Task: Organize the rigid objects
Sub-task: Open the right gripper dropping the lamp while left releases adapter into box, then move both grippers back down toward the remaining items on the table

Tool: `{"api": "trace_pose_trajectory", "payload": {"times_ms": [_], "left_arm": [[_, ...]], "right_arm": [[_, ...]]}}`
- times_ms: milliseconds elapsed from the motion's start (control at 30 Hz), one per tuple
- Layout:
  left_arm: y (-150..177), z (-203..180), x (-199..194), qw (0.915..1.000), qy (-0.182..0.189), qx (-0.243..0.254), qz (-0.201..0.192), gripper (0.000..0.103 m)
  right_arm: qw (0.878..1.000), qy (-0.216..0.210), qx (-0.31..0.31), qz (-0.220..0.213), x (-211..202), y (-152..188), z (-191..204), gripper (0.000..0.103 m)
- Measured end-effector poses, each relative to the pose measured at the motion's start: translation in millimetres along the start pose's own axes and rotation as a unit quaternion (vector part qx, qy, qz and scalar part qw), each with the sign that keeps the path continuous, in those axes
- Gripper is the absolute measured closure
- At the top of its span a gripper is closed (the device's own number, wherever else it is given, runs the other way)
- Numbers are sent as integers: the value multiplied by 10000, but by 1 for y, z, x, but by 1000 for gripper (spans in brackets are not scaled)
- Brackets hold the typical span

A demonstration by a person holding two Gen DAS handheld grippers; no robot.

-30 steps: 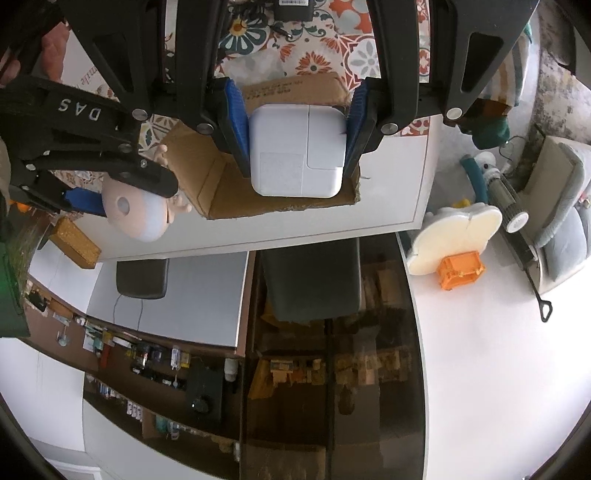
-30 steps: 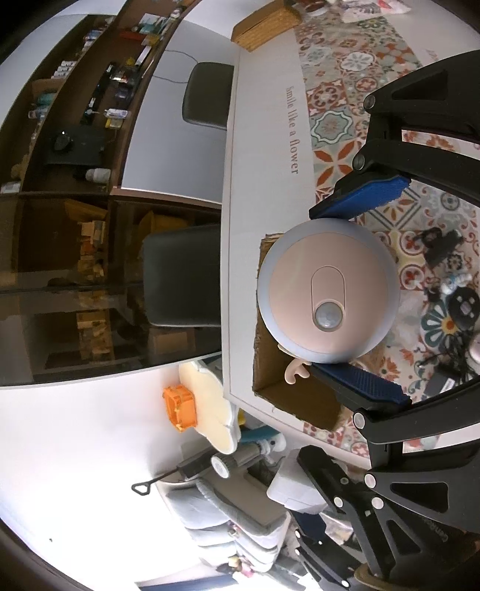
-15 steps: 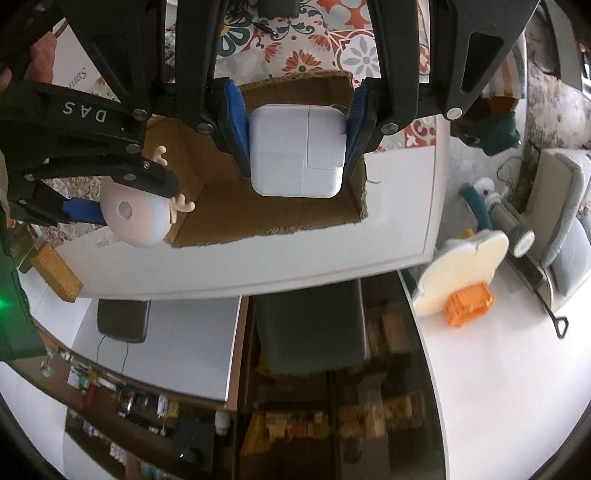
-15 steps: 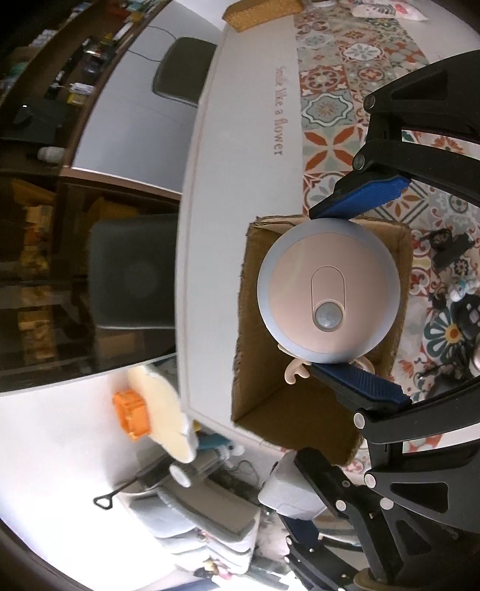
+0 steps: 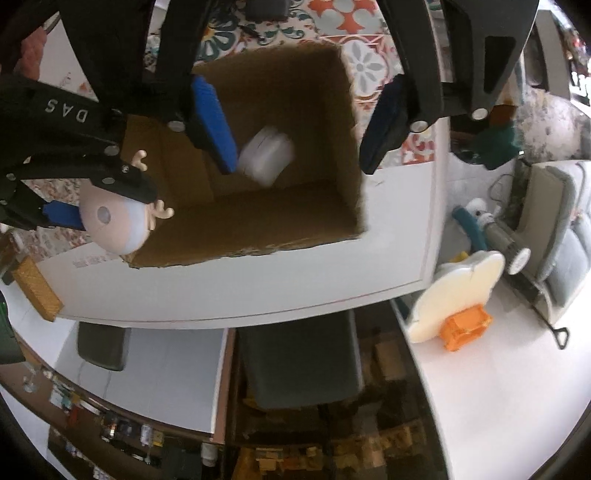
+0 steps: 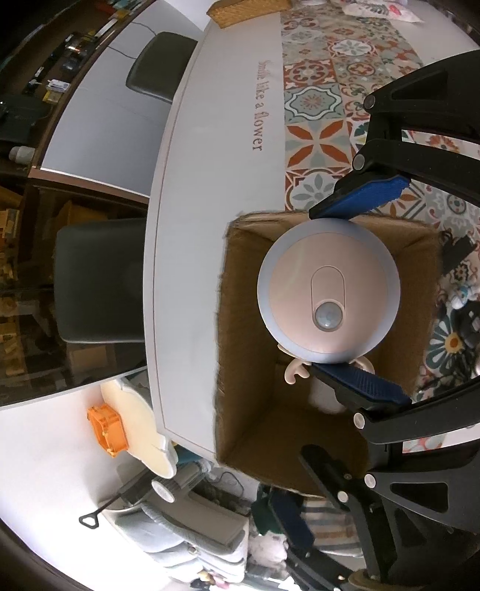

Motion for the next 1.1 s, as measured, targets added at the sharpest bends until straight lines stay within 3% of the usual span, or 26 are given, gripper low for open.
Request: {"api": "trace_pose_trajectory", "payload": {"times_ms": [100, 233, 267, 300, 367, 1100], "left_arm": [[2, 11, -6, 9997, -191, -152, -82, 21], [9, 24, -17, 9987, -305, -347, -231, 15], [10, 27, -20, 9984, -320, -375, -261, 13], [13, 29, -24, 9982, -330, -407, -300, 13], [18, 31, -31, 9977, -328, -459, -382, 13], [93, 16, -91, 9938, -206, -485, -978, 8]], "right_arm": [[10000, -45, -28, 20, 2, -1, 2, 28], [9998, -211, -17, 2, 3, -4, 7, 28], [9998, -182, -5, -32, 2, -3, 7, 22], [9999, -102, 1, -108, 0, -3, 7, 15], [9997, 62, -3, -256, -7, -2, 7, 13], [9916, 75, 143, -1280, -85, 88, 5, 13]]}}
Point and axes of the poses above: each gripper's, at about its wrist camera, not at the fingertips, and x roughly the way its jaws point, z to its left, y to its underside, the point moved 8 cm from there along x, roughly the way its jaws point, and after that the axes turned 15 degrees about z, right-handed, at the moved point
